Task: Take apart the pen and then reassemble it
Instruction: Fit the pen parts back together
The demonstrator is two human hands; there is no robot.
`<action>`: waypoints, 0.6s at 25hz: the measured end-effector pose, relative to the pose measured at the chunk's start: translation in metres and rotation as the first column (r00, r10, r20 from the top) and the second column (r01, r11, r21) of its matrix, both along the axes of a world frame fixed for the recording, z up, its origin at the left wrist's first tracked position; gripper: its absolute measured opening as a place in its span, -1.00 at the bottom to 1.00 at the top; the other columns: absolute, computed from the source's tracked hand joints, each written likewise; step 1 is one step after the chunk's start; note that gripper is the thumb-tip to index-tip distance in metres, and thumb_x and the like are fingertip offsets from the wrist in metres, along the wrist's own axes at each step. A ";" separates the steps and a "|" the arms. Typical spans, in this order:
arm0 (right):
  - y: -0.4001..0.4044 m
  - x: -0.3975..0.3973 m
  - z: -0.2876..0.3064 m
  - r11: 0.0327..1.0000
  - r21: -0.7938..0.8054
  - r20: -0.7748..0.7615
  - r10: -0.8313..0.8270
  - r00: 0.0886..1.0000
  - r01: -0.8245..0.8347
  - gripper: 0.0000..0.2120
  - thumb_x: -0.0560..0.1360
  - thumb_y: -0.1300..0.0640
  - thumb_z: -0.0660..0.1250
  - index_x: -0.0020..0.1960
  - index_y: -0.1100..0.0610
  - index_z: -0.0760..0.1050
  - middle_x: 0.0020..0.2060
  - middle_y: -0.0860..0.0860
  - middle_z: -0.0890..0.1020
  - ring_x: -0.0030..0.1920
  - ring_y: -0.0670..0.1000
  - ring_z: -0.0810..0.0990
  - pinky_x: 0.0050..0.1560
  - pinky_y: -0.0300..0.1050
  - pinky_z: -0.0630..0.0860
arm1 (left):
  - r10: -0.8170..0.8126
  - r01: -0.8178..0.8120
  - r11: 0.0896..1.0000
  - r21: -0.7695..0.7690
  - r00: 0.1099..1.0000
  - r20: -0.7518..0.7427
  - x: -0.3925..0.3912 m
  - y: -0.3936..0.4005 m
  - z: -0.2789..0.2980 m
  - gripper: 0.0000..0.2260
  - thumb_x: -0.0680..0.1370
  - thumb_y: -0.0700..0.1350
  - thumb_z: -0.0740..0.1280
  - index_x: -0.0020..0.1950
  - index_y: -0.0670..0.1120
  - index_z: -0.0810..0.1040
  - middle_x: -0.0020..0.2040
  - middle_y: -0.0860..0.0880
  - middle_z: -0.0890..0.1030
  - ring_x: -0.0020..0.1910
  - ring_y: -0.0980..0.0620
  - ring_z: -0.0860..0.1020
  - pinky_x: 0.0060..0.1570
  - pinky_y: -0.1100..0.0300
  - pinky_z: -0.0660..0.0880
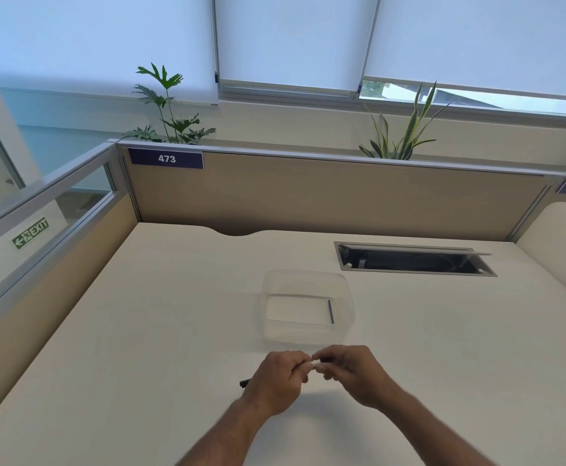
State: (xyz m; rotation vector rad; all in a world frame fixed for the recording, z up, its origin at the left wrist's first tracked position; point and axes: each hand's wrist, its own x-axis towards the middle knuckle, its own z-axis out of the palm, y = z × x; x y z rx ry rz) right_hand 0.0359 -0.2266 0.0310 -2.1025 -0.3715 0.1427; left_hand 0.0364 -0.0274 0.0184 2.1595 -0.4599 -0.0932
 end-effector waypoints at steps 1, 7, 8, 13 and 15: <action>-0.001 0.000 0.001 0.997 -0.068 0.054 0.040 0.998 -0.037 -0.89 0.50 -0.02 0.40 0.01 -0.09 0.66 -0.21 -0.12 0.74 -0.24 -0.10 0.67 -0.17 -0.22 0.58 | -0.020 0.020 1.000 0.002 1.000 -0.022 0.001 0.002 0.000 -0.79 0.60 -0.04 0.25 -0.16 -0.02 0.61 -0.29 0.01 0.66 -0.33 0.15 0.53 -0.26 0.23 0.48; -0.006 0.001 0.000 0.940 -0.331 0.253 0.171 0.952 -0.081 -0.59 0.56 -0.27 0.17 -0.04 0.00 0.63 -0.24 -0.07 0.72 -0.28 -0.14 0.59 -0.23 -0.25 0.51 | -0.075 0.077 0.997 0.029 0.996 -0.042 0.001 0.005 -0.001 -0.81 0.58 -0.04 0.24 -0.12 -0.01 0.62 -0.32 0.03 0.64 -0.36 0.20 0.50 -0.29 0.34 0.42; -0.006 0.001 0.000 0.942 -0.329 0.230 0.152 0.961 -0.070 -0.59 0.56 -0.25 0.17 -0.11 0.02 0.62 -0.30 -0.07 0.70 -0.31 -0.14 0.58 -0.25 -0.28 0.49 | -0.079 0.080 0.996 0.028 0.996 -0.029 0.001 0.005 -0.001 -0.81 0.58 -0.04 0.24 -0.12 -0.01 0.62 -0.32 0.04 0.63 -0.35 0.18 0.51 -0.28 0.33 0.44; 0.000 0.000 -0.002 0.991 -0.133 -0.097 -0.020 0.995 0.007 -0.43 0.58 -0.29 0.12 -0.39 0.03 0.60 -0.53 -0.03 0.63 -0.47 -0.04 0.63 -0.33 -0.26 0.55 | -0.047 0.044 0.998 0.055 0.997 0.054 0.002 0.000 0.000 -0.78 0.56 -0.02 0.25 -0.20 -0.06 0.59 -0.33 0.01 0.62 -0.32 0.06 0.53 -0.25 0.08 0.52; -0.001 -0.001 -0.002 0.992 -0.128 -0.094 -0.024 0.995 0.012 -0.45 0.56 -0.31 0.12 -0.30 0.04 0.62 -0.44 0.01 0.68 -0.40 -0.02 0.66 -0.30 -0.22 0.58 | -0.037 0.033 0.997 0.076 0.998 0.059 0.002 -0.001 0.000 -0.79 0.57 -0.02 0.26 -0.18 -0.06 0.60 -0.32 0.01 0.63 -0.31 0.05 0.55 -0.23 0.06 0.53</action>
